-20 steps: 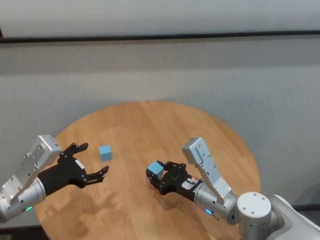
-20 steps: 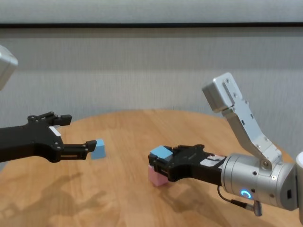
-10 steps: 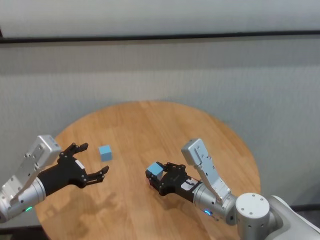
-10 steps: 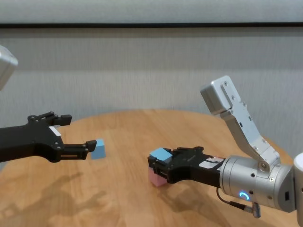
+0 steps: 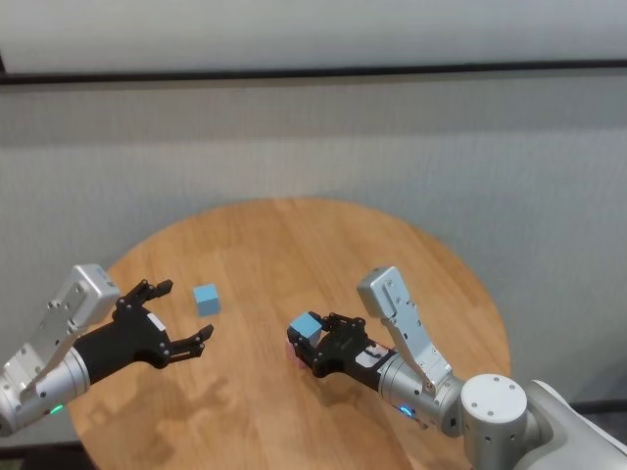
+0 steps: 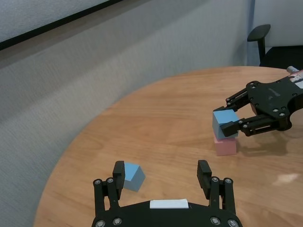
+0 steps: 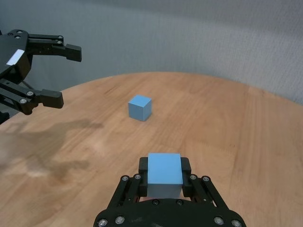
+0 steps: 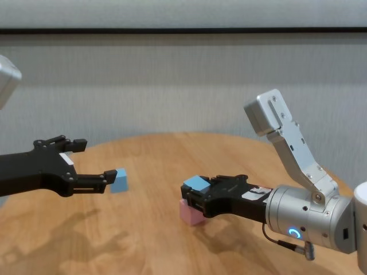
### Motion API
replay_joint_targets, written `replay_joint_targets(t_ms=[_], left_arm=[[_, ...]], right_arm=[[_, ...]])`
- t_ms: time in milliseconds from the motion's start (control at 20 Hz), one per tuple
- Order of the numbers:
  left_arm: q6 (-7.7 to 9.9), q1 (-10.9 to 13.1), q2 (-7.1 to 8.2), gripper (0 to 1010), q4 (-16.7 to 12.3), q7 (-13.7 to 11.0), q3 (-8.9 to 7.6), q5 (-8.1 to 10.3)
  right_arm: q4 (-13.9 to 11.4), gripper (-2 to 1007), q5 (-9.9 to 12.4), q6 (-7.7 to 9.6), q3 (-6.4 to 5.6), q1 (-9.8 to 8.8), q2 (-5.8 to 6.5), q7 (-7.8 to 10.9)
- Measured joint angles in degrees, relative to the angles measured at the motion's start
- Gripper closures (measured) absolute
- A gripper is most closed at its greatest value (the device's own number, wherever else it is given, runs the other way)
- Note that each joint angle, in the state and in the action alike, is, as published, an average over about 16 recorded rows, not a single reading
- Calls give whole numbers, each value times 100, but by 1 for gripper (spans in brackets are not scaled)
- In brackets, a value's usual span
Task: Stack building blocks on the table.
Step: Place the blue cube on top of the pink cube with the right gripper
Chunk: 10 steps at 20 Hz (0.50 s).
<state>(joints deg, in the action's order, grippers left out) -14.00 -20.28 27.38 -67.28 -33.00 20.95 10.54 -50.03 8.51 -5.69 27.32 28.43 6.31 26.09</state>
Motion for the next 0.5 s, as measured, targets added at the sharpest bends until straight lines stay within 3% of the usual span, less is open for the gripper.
replay_joint_targets(t_ms=[500], left_arm=[[0, 0, 0, 7, 0, 0, 0, 0]], right_arm=[[37, 635, -18, 9, -22, 25, -25, 7]])
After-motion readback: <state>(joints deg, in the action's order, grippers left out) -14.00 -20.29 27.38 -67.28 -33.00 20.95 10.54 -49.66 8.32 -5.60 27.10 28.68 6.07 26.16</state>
